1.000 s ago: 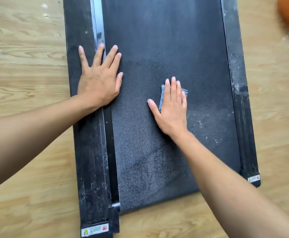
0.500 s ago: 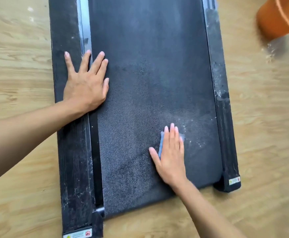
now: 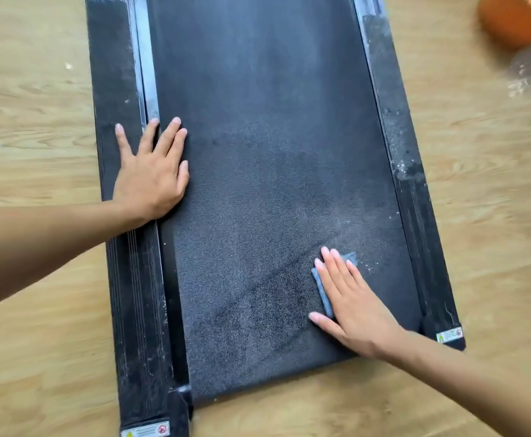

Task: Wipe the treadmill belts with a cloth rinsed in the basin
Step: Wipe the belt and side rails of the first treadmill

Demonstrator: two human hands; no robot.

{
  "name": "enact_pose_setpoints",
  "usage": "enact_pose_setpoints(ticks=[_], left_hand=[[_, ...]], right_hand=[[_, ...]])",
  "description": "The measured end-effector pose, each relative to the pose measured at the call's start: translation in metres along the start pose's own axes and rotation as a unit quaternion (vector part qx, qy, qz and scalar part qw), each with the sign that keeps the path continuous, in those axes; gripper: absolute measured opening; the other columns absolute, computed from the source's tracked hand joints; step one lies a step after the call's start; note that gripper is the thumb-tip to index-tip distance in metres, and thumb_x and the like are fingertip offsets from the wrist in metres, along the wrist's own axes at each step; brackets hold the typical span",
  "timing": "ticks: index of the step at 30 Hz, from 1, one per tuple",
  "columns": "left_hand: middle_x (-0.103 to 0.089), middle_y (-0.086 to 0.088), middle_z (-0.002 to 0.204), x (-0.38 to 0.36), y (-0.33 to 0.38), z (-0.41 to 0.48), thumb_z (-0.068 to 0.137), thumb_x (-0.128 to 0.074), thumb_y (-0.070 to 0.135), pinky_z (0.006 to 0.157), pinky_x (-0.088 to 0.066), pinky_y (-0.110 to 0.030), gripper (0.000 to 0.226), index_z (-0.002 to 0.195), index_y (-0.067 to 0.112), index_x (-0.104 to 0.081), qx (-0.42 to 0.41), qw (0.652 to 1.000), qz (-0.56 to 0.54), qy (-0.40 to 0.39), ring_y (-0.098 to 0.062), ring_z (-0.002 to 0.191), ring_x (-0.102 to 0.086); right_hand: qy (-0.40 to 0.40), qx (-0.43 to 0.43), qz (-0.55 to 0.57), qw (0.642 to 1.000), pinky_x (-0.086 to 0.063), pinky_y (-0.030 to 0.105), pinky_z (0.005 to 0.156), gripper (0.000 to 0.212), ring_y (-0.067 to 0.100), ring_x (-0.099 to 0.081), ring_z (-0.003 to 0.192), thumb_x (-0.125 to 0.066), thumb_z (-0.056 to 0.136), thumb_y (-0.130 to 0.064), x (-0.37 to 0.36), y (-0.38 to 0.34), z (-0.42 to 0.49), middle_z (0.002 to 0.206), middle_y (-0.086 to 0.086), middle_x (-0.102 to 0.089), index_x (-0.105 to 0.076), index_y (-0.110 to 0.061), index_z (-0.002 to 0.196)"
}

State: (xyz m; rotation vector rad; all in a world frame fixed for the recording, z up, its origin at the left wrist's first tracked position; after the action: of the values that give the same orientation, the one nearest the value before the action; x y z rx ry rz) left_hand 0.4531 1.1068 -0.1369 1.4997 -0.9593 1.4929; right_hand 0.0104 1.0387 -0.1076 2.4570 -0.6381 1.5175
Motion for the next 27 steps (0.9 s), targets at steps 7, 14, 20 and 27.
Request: enact_pose_setpoints(ticks=[7,14,20,27], left_hand=[[-0.022,0.003,0.173,-0.001,-0.001,-0.003,0.108,-0.027,0.044,0.12,0.0,-0.073,0.061,0.161,0.015,-0.032,0.01,1.0,-0.018,0.015,-0.031,0.158,-0.023],[-0.023,0.008,0.173,0.001,-0.003,0.0,0.109,-0.021,0.046,0.122,0.002,-0.068,0.06,0.162,0.021,-0.033,0.021,0.999,-0.032,0.011,-0.026,0.159,-0.023],[-0.007,0.007,0.176,0.006,0.02,-0.018,0.11,-0.015,0.059,0.127,0.003,-0.065,0.07,0.168,0.021,-0.014,0.075,0.995,-0.055,-0.037,-0.02,0.163,-0.006],[-0.011,0.004,0.176,0.0,0.023,-0.019,0.105,-0.021,0.063,0.128,0.003,-0.061,0.077,0.167,0.018,-0.019,0.086,0.995,-0.05,0.003,-0.021,0.162,-0.011]], right_hand=[[0.067,-0.18,0.096,0.977,0.0,0.047,0.131,0.104,0.024,0.018,0.161,-0.022,0.097,-0.082,0.009,-0.028,0.049,0.174,0.01,0.017,0.001,-0.009,0.167],[0.117,-0.199,0.131,0.964,0.002,0.046,0.131,0.107,0.02,0.016,0.161,-0.022,0.093,-0.086,0.091,0.031,0.191,0.175,0.007,0.012,0.003,-0.012,0.167],[0.04,-0.177,0.095,0.979,-0.004,0.044,0.131,0.099,0.025,0.01,0.162,-0.026,0.1,-0.079,-0.003,0.001,0.005,0.175,0.008,0.014,-0.001,-0.01,0.167],[0.065,-0.203,0.091,0.973,0.001,0.043,0.131,0.097,0.02,0.015,0.161,-0.027,0.1,-0.076,0.01,0.014,0.033,0.175,0.007,0.014,-0.002,-0.012,0.167]])
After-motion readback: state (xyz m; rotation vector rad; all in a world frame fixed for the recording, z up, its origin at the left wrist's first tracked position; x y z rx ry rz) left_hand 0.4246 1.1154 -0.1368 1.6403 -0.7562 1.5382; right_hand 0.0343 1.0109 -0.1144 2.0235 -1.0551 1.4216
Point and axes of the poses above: each hand's wrist, its own z-axis towards the middle knuckle, its own x-axis out of the back of the hand, y = z × x, the point moved 2 cm from there along z, towards the middle knuckle
